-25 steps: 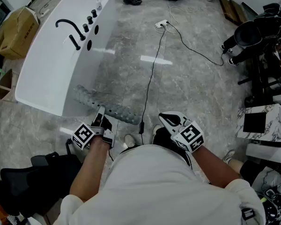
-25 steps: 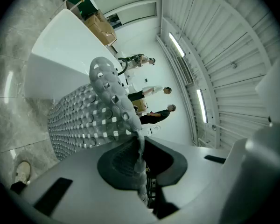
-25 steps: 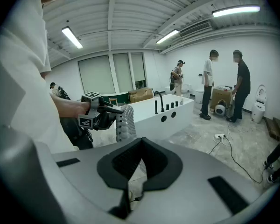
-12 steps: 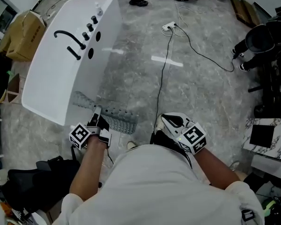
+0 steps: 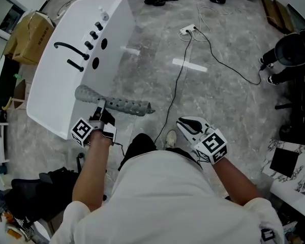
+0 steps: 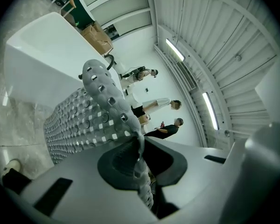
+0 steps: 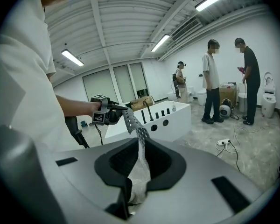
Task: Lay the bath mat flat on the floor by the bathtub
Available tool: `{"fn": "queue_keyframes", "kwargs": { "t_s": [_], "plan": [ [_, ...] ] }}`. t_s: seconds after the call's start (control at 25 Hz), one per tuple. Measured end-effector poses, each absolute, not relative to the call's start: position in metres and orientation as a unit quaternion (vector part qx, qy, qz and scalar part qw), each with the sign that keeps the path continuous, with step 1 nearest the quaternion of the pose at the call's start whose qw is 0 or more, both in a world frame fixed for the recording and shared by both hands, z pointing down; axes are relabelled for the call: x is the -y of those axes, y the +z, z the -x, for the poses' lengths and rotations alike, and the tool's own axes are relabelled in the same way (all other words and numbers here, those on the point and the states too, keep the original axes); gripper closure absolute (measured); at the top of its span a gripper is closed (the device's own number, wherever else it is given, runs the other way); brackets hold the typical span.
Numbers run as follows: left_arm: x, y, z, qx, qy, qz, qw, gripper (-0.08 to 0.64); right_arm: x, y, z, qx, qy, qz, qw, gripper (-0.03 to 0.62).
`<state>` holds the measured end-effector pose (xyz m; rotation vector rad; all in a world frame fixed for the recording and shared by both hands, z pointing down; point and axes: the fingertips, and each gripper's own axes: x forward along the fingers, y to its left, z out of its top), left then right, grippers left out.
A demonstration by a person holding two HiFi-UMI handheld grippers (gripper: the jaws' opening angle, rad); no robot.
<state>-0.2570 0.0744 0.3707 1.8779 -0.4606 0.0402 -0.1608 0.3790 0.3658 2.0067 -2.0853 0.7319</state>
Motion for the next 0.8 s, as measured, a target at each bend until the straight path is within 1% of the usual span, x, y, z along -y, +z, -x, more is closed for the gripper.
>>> {"fn": "queue_keyframes", "kwargs": {
  "t_s": [0.2, 0.44, 0.8],
  "plan": [
    [-0.054, 0.368, 0.178, 0.178, 0.01, -0.801, 0.572, 0.518, -0.37, 0.372, 0.115, 0.678, 0.26, -0.685, 0.063, 0.538],
    [-0.023, 0.382, 0.08, 0.161, 0.009, -0.788, 0.594, 0.518, -0.339, 0.383, 0.059, 0.666, 0.282, -0.687, 0.071, 0.54],
    [0.054, 0.398, -0.045, 0.137, 0.024, -0.769, 0.624, 0.518, -0.236, 0.365, -0.028, 0.654, 0.295, -0.69, 0.1, 0.54]
  ]
}}
